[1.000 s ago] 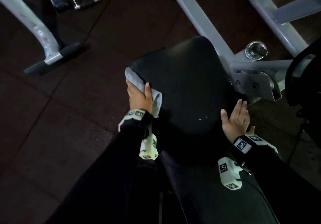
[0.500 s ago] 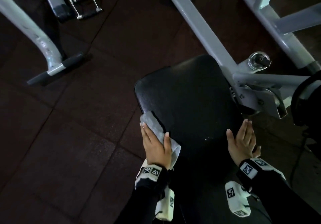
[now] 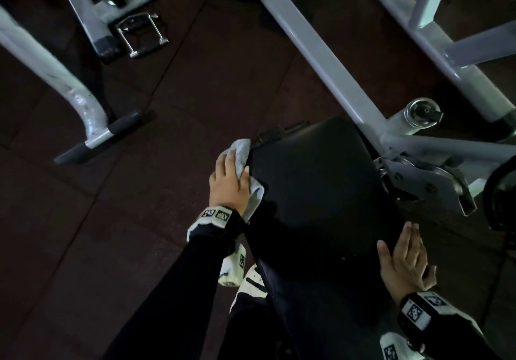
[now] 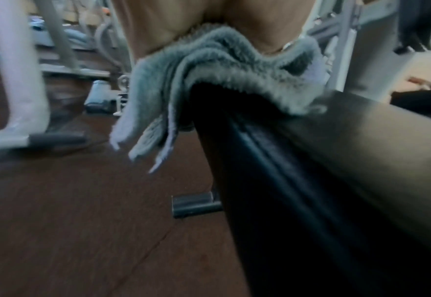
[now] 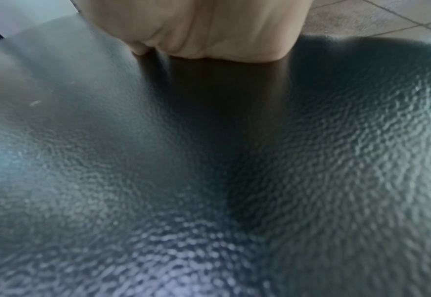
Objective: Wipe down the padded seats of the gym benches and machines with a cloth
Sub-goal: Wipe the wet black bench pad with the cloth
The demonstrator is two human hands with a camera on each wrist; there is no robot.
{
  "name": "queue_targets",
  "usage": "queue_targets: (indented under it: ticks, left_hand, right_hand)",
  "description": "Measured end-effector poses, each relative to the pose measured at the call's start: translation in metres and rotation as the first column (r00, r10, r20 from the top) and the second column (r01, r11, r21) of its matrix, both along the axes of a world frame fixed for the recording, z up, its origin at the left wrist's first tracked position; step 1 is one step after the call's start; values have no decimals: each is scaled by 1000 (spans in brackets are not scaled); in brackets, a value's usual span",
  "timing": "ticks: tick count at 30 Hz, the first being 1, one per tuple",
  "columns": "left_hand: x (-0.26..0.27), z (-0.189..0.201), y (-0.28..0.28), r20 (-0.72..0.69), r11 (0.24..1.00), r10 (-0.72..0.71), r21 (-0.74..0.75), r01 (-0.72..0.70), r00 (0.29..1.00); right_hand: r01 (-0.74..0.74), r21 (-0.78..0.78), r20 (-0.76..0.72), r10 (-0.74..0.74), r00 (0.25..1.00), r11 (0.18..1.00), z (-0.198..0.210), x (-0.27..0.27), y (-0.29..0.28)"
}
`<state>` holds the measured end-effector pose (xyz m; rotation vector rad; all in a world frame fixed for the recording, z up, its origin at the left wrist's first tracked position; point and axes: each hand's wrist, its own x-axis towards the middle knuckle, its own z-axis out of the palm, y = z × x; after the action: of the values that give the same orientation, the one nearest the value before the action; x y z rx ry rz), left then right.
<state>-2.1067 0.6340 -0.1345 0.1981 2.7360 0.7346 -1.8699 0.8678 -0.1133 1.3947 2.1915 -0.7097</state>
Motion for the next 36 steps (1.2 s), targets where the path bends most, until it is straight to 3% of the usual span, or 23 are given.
queue_targets:
  ticks: [7,11,15,18,21,26,31,36]
  left_hand:
    - [24,8,-3,1,997,-2,82,2,1000]
    - [-20,10,12,97,989,-81,-113,92,992]
    - [-51,26,65,281,892,-207,-340,299,937]
    - [-45,32,118,275,842,-306,-368,393,912]
    - [-40,34,143,280,855,-313,-333,397,908]
    - [-50,33,89,304,877,-336,-245,414,892]
    - [-36,19,11,217,937,-224,-221,271,950]
    - [-47,26,38,305,944,-126,-257,209,944]
  right_hand:
    - [28,-57,71,-23,997,998,6,-6,0]
    - [44,-62,62,-40,997,997,15,-13,-2]
    - [46,-90,112,-36,993,995,20,-16,-2]
    - [52,-85,120,-42,992,995,20,-17,0]
    - [30,-89,118,-19,993,996,21,-18,-1]
    - [7,-87,129,4,992,996,19,-16,0]
    - [1,-93,139,12,990,996,19,-15,0]
    - [-25,-116,126,39,991,993,20,-15,0]
